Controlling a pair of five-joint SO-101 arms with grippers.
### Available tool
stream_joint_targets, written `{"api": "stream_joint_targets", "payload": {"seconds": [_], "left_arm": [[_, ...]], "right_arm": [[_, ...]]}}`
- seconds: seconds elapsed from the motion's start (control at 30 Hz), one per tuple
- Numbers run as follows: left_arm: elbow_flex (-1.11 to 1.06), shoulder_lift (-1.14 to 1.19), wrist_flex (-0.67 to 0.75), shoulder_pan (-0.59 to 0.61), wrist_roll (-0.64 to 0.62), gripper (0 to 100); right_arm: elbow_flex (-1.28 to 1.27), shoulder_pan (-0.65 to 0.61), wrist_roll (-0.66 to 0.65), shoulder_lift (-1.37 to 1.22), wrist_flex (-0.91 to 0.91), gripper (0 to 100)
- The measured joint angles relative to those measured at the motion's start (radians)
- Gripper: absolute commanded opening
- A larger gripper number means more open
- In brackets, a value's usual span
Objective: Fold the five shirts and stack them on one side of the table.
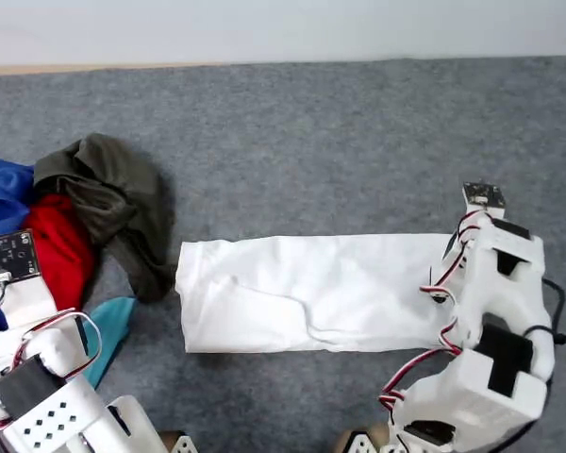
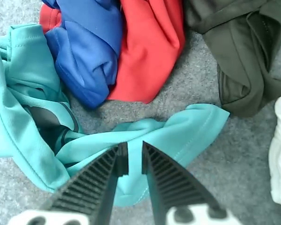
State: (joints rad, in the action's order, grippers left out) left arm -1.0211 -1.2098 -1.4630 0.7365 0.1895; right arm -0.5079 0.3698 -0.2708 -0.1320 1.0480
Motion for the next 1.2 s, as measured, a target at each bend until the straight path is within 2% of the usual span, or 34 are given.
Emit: {"api": "stream_joint_targets", "payload": {"seconds": [0.13,0.37,0.7,0.83,1.2], "left_arm": [[0.0,0.0,0.0,0.0,0.0,6],[0.0,0.0,0.0,0.0,0.0,6],[0.0,0.0,0.0,0.0,0.0,6],[0.0,0.0,0.0,0.0,0.0,6],[0.0,0.0,0.0,0.0,0.0,6]], "right_arm": [[0.04,0.008,0.0,-0.029,0.026,9.6],[0.052,0.002,0.006,-0.012,0.029,0.8],[0.052,0.005,0.006,0.092,0.031,0.9],[0.06,0.051,-0.04,0.1,0.031,0.9],[0.382,0.218,-0.166,-0.063,0.155,0.9]]}}
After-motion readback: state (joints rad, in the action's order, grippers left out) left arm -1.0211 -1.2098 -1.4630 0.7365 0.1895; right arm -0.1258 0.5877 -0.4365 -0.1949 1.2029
